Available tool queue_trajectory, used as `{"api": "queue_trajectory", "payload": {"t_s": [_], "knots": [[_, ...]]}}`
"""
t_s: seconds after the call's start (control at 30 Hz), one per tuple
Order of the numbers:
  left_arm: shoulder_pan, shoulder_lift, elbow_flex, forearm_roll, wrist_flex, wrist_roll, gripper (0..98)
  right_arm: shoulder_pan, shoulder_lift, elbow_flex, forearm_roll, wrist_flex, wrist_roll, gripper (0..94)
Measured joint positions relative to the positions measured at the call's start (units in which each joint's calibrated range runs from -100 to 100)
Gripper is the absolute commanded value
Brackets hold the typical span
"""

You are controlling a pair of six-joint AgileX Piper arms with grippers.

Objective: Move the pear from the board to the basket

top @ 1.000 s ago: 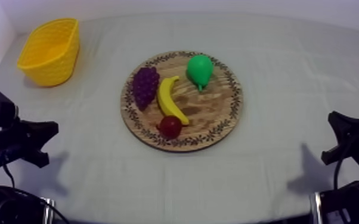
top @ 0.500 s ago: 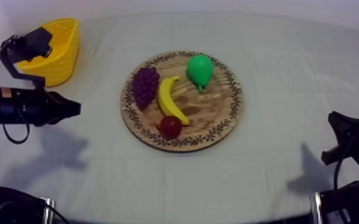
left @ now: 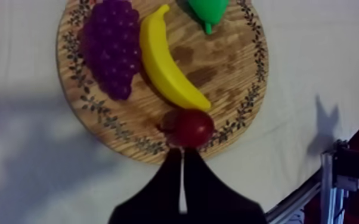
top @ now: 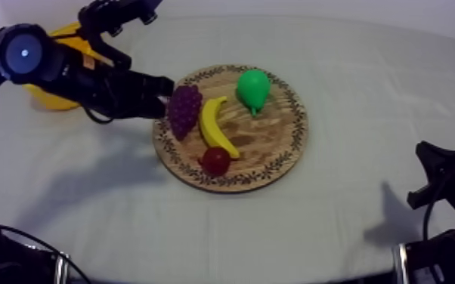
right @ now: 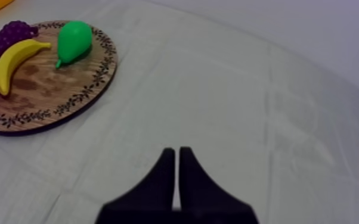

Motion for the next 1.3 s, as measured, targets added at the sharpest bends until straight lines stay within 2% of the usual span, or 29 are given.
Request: {"api": "queue_trajectory", "payload": {"t_s": [0.13,0.4,0.6,0.93,1.3], "knots": [[0.37,5.72,-8.34,-1.13,3.86,1.84,0.0,0.0,0.0,0.0,0.0,0.0,-0.05,0.4],[0.74,17.07,-27.33,-5.16,16.78,6.16,0.0,0.0,0.0,0.0,0.0,0.0,-0.02,0.4],[1.05,25.34,-40.5,-6.48,24.36,7.87,0.0,0.0,0.0,0.0,0.0,0.0,-0.02,0.4],[2.64,36.02,-58.32,-8.16,29.2,9.22,0.0,0.0,0.0,0.0,0.0,0.0,0.01,0.4],[3.46,42.85,-66.38,-10.35,30.92,12.13,2.1,0.0,0.0,0.0,0.0,0.0,0.01,0.4]]}}
